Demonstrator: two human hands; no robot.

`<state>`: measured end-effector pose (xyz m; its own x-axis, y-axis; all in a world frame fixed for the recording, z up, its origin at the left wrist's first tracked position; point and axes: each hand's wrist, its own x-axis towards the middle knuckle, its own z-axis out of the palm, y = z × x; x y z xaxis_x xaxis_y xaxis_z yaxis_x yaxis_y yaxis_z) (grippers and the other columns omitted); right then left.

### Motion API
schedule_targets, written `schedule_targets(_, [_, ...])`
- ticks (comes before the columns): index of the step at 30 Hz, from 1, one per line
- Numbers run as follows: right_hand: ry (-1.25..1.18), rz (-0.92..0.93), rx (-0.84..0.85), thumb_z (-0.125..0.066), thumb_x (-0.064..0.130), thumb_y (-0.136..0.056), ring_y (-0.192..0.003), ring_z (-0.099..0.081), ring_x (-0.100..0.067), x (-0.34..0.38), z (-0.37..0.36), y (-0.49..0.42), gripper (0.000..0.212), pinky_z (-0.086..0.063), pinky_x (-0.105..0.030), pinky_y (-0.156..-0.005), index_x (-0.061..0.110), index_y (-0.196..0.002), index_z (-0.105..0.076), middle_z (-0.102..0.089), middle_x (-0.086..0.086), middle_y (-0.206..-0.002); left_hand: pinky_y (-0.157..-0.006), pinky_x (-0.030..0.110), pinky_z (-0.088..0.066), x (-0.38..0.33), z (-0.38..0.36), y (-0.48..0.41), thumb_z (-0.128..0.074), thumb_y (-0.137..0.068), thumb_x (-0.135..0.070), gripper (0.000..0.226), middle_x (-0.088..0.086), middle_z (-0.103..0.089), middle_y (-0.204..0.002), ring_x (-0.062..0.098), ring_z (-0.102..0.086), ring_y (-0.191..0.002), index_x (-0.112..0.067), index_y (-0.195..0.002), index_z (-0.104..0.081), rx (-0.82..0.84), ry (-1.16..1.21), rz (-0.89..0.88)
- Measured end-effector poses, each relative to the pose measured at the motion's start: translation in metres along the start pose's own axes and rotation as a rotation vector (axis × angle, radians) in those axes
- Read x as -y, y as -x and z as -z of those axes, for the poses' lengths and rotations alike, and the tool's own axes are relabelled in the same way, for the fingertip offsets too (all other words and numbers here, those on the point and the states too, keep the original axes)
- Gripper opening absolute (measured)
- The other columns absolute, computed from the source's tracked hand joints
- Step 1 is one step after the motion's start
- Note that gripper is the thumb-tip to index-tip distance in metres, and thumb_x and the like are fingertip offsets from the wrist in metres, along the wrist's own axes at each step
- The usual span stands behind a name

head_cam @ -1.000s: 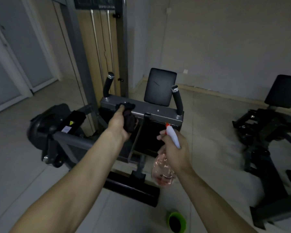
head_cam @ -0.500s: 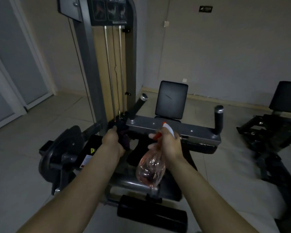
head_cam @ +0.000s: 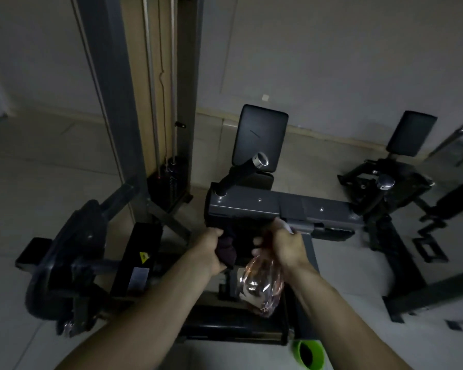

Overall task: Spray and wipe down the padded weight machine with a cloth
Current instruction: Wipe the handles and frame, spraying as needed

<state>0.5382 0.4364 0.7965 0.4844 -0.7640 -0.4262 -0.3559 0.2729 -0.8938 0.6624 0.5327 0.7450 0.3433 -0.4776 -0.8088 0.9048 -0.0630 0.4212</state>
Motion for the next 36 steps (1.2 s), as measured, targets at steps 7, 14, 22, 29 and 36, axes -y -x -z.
schedule_targets(7, [-0.108, 0.339, -0.134, -0.07, 0.037, -0.097, -0.087, -0.074, -0.027, 0.036, 0.021, 0.015, 0.022, -0.06, -0.048, -0.093, 0.029, -0.117, -0.067, -0.077, -0.001, -0.111, -0.064, 0.041, -0.056, 0.012, -0.042, -0.049, -0.059, -0.099, -0.018, 0.02, 0.013, -0.071, -0.103, 0.029, -0.068, -0.088, -0.007, -0.114, -0.065, -0.033, -0.023, 0.053])
schedule_targets(14, [-0.067, 0.418, -0.258, -0.065, 0.002, -0.094, -0.075, -0.065, -0.031, 0.04, 0.037, 0.013, 0.061, -0.057, -0.043, -0.081, 0.062, -0.084, -0.064, -0.07, -0.008, -0.08, -0.079, 0.039, -0.055, 0.005, -0.082, -0.092, -0.056, -0.101, -0.011, 0.02, 0.017, -0.065, -0.108, 0.031, -0.065, -0.093, -0.003, -0.118, -0.063, -0.068, 0.089, 0.097])
schedule_targets(22, [-0.054, 0.422, -0.198, -0.057, -0.006, -0.094, -0.079, -0.072, -0.04, 0.04, 0.034, -0.006, 0.033, -0.06, -0.055, -0.08, 0.02, -0.112, -0.066, -0.075, -0.012, -0.104, -0.104, 0.037, -0.048, -0.025, -0.064, -0.102, -0.049, -0.103, -0.011, 0.015, 0.015, -0.06, -0.105, 0.031, -0.059, -0.116, -0.005, -0.108, -0.062, -0.169, 0.342, 0.138])
schedule_targets(29, [-0.098, 0.462, -0.119, -0.052, -0.011, -0.093, -0.086, -0.075, -0.037, 0.047, 0.03, -0.011, 0.027, -0.062, -0.048, -0.085, 0.003, -0.113, -0.061, -0.076, -0.005, -0.113, -0.085, 0.042, -0.06, -0.01, -0.059, -0.117, -0.05, -0.102, -0.01, 0.021, 0.019, -0.072, -0.106, 0.033, -0.071, -0.093, 0.0, -0.109, -0.066, -0.089, 0.36, 0.119])
schedule_targets(36, [-0.038, 0.479, -0.098, -0.054, -0.006, -0.091, -0.091, -0.075, -0.037, 0.046, 0.001, -0.016, 0.025, -0.059, -0.058, -0.092, 0.009, -0.108, -0.066, -0.077, -0.008, -0.109, -0.079, 0.047, -0.058, -0.027, -0.037, -0.1, -0.049, -0.102, -0.009, 0.022, 0.025, -0.073, -0.097, 0.038, -0.071, -0.098, 0.005, -0.102, -0.066, -0.038, 0.401, 0.162])
